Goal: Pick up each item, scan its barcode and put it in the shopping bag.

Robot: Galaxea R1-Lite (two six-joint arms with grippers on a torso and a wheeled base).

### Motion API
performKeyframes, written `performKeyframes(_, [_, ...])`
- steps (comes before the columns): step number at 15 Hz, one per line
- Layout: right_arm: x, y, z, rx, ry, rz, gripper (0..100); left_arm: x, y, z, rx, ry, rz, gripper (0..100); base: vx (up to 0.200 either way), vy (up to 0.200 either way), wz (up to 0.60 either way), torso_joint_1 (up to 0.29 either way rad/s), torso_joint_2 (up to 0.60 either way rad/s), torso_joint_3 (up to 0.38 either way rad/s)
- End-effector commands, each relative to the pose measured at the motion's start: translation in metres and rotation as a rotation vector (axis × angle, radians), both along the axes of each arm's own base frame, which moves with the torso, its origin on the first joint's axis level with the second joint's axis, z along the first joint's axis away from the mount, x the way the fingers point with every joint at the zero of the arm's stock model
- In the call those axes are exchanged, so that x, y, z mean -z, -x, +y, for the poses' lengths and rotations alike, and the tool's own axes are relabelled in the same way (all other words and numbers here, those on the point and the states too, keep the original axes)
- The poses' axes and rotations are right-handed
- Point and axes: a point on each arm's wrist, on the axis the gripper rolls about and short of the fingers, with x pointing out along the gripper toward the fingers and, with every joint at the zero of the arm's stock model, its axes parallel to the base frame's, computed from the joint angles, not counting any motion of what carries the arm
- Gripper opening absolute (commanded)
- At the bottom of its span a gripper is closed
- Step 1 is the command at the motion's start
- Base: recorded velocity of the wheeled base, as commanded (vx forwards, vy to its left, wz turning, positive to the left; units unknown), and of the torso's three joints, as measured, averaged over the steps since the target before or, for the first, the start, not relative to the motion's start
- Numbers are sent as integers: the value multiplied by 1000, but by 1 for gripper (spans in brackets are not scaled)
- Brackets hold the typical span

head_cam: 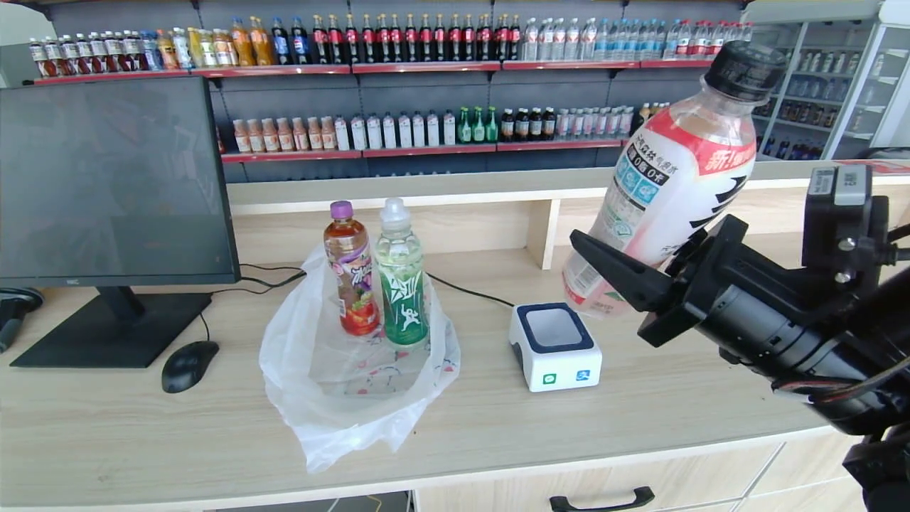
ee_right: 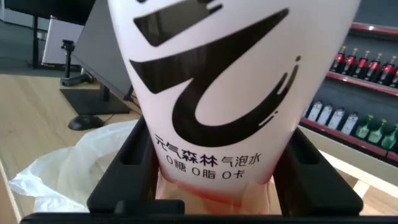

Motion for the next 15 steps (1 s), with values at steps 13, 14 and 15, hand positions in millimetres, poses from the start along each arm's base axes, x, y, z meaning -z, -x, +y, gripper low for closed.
performKeyframes(13, [-6,-7,-29,52,-55,38,0,0,0,0,0,0,0,100,0,0,0,0,0,0])
performKeyframes(14, [-8,-12,-28,66,-62,33,0,0,0,0,0,0,0,100,0,0,0,0,0,0])
performKeyframes(15, [-4,-15,-27,59,-59,50,0,0,0,0,0,0,0,100,0,0,0,0,0,0])
